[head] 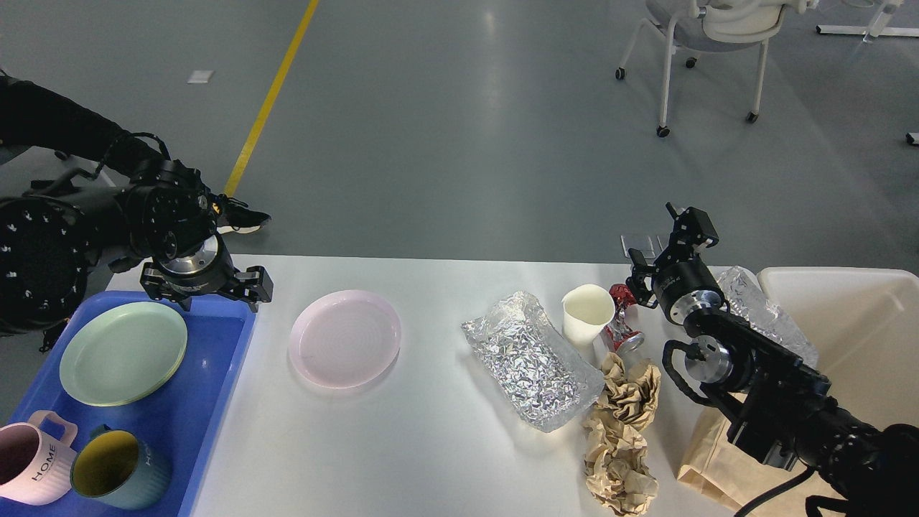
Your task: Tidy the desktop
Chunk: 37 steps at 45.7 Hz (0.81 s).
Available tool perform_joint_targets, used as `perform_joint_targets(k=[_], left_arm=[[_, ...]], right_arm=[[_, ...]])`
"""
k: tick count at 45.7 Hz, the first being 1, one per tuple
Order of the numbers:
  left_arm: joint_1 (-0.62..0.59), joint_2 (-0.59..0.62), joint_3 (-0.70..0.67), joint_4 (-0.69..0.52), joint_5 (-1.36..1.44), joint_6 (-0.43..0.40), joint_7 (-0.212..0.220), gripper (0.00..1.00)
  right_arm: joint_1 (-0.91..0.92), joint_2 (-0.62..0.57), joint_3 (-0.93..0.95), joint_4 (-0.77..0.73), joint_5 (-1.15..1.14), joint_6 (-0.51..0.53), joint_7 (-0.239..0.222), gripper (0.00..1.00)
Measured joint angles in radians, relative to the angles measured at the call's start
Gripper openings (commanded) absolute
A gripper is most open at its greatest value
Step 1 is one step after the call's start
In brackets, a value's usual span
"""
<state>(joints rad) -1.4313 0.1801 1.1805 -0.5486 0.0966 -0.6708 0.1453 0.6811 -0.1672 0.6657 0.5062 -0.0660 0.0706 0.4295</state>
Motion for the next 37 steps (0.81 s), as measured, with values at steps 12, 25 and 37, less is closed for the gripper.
perform_joint_targets(k=[12,25,37], left_arm=[[0.157,-0.051,-0.105,0.103,0.000,0.154,0.002,0.96],[0.266,-0.110,-0.188,0.144,0.000,0.282,0.007,0.95],[0.295,-0.132,-0.193,0.144,0.003,0.322,0.007,0.88]], right_arm=[[0.000,0.000,0.000,0.000,0.000,0.000,0.000,1.00],[0.000,0.000,0.000,0.000,0.000,0.000,0.000,1.00],[0.000,0.000,0.000,0.000,0.000,0.000,0.000,1.00]])
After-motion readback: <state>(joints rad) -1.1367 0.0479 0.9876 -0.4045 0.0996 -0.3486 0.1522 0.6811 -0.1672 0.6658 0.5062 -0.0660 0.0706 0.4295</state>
